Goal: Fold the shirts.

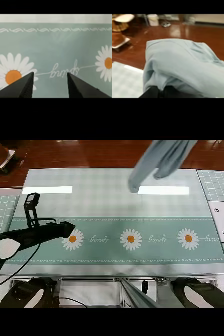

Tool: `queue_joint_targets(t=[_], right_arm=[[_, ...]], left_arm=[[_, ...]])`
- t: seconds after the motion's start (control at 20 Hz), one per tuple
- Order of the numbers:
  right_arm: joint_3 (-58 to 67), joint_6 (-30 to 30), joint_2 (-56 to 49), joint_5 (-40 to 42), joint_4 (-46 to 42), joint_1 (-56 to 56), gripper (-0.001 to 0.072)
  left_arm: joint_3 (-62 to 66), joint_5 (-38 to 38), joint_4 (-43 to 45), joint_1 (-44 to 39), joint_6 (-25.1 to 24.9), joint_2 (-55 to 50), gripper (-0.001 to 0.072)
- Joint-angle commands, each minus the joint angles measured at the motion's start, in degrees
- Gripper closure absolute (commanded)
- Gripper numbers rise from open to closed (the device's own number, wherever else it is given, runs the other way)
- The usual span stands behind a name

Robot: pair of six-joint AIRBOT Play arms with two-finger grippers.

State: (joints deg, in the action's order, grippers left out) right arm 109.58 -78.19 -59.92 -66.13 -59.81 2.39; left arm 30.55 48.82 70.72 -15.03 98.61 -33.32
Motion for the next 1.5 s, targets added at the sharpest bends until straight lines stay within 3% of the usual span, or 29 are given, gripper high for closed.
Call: queue_joint_targets(t=[0.0,0.2,0.4,0.5,0.7,0.9,0.95,1.0,1.05,1.15,1.3,1.45], right_arm=[[3.78,-0.04,1.09,-7.28,-3.43,6.45,0.0688],[3.5,-1.03,0.28,-16.72,-5.16,10.03,0.0688],[-6.84,-1.84,-1.73,-17.46,-5.2,19.56,0.0688],[-16.2,-2.67,-2.93,-13.18,-5.22,24.65,0.0688],[-33.42,-5.73,-7.91,3.72,-1.49,33.64,0.0688],[-38.16,-6.01,-19.71,12.63,4.44,42.12,0.0687],[-38.16,-6.23,-22.6,14.08,6.36,43.28,0.0661],[-38.16,-7.08,-24.63,15.3,8.39,43.54,0.0439],[-38.01,-6.93,-25.57,16.09,10.25,43.17,0.0308],[-35.23,-6.91,-25.38,13.4,10.05,39.12,0.0306],[-29.51,-6.75,-19.5,3.63,7.54,25.29,0.0306],[-30.14,-8.52,-8.02,-2.56,-4.28,9.22,0.0306]], left_arm=[[-0.72,-0.83,0.0,3.93,0.28,0.59,0.02],[-0.72,-0.83,0.94,10.95,0.24,0.59,0.02],[-0.72,-0.55,0.85,18.67,0.24,0.59,0.02],[-0.72,0.59,0.85,19.3,0.07,0.59,0.02],[-0.74,2.91,-2.1,19.28,-0.57,0.59,0.02],[-0.81,4.81,-3.87,19.28,-2.51,0.35,0.02],[-0.92,5.57,-3.87,19.28,-2.54,0.28,0.02],[-1.16,6.51,-3.91,19.26,-2.51,0.28,0.02],[-1.31,7.85,-3.91,19.26,-2.54,0.28,0.02],[-1.38,11.08,-3.91,18.97,-3.19,0.28,0.02],[-0.48,14.53,-3.58,19.41,-8.2,0.35,0.02],[1.6,14.53,-3.5,21.27,-9.75,0.35,0.02]])
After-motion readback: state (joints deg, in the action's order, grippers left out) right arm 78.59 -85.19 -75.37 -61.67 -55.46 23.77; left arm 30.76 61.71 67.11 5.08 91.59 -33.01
